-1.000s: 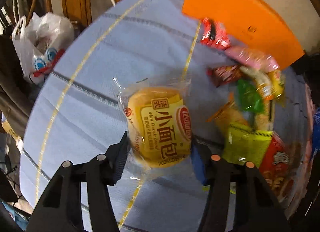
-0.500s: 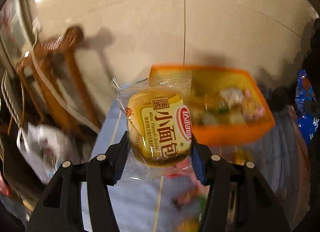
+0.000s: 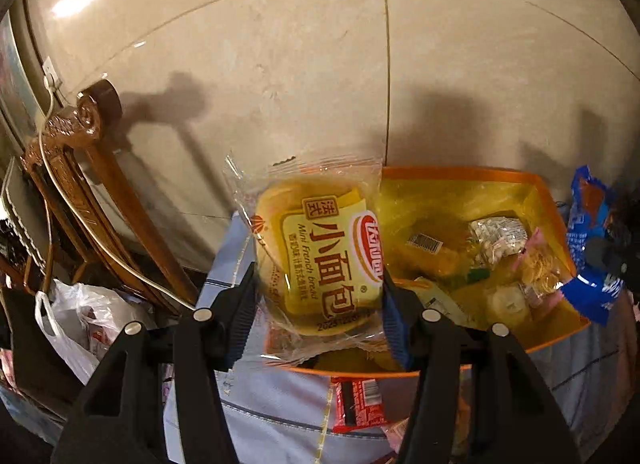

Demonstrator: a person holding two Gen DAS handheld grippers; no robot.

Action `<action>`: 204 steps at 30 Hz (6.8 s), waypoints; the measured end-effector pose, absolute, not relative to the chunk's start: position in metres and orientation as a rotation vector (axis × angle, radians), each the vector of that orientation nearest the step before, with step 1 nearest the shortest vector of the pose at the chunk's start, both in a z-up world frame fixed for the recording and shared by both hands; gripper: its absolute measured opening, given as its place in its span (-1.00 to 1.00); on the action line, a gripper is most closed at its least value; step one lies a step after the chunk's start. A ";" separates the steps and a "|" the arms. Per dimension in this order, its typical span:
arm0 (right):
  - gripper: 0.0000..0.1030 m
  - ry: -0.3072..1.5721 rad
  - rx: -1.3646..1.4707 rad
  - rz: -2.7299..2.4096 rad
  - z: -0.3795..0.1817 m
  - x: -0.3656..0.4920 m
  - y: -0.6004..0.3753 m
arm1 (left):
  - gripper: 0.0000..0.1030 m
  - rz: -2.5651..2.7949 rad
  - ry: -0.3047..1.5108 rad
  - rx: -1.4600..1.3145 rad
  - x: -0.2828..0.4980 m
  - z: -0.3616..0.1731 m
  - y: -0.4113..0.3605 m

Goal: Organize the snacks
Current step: 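Carry both packs over the orange box and release them inside, then grasp the yellow-green pack with the left tool while the right grasps the yellow bread bag, then carry both packs over the orange box and release them inside, then grasp the round rice cake pack with the left tool while the right grasps a barcoded cake pack, then lower both cake packs into the orange box and open both tools, then grasp a barcoded snack bag with the left tool while the right grasps the red lion-print bag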

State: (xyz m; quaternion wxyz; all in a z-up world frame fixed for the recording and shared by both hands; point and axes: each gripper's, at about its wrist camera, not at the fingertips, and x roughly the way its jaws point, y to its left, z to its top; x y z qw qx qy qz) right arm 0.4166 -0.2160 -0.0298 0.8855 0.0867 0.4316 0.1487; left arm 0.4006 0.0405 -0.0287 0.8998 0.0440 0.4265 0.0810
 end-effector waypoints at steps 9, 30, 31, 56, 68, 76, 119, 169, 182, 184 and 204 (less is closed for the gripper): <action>0.93 0.924 0.126 0.218 -0.041 0.396 -0.219 | 0.92 0.221 0.856 0.115 0.386 -0.043 0.051; -0.11 1.148 0.203 0.188 -0.187 0.294 -0.213 | 0.92 0.047 1.098 0.218 0.159 -0.167 0.032; -0.11 1.131 0.218 0.182 -0.178 0.286 -0.222 | 0.92 0.038 1.112 0.210 0.152 -0.169 0.026; -0.11 0.886 0.258 0.231 -0.074 0.220 -0.255 | 0.20 0.070 1.086 0.017 0.137 -0.111 0.045; -0.11 0.728 0.220 0.313 0.006 0.315 -0.221 | 0.20 0.122 0.761 0.077 0.297 0.000 0.061; -0.11 0.739 0.194 0.276 0.013 0.384 -0.209 | 0.20 0.119 0.754 0.170 0.385 0.007 0.033; 0.54 1.156 0.153 -0.099 -0.220 0.157 -0.297 | 0.92 0.033 1.110 0.132 0.145 -0.179 0.025; 0.55 0.779 0.236 0.147 -0.005 0.392 -0.207 | -0.33 0.056 0.840 0.057 0.398 -0.021 0.026; 0.93 0.821 0.118 0.137 -0.016 0.312 -0.213 | 0.92 0.050 0.786 0.067 0.363 -0.019 0.036; 0.93 0.919 0.111 0.112 -0.046 0.269 -0.221 | 0.92 0.056 0.783 0.075 0.341 -0.026 0.041; 0.31 1.213 0.241 -0.001 -0.208 0.125 -0.198 | 0.92 0.062 1.100 0.036 0.236 -0.161 -0.004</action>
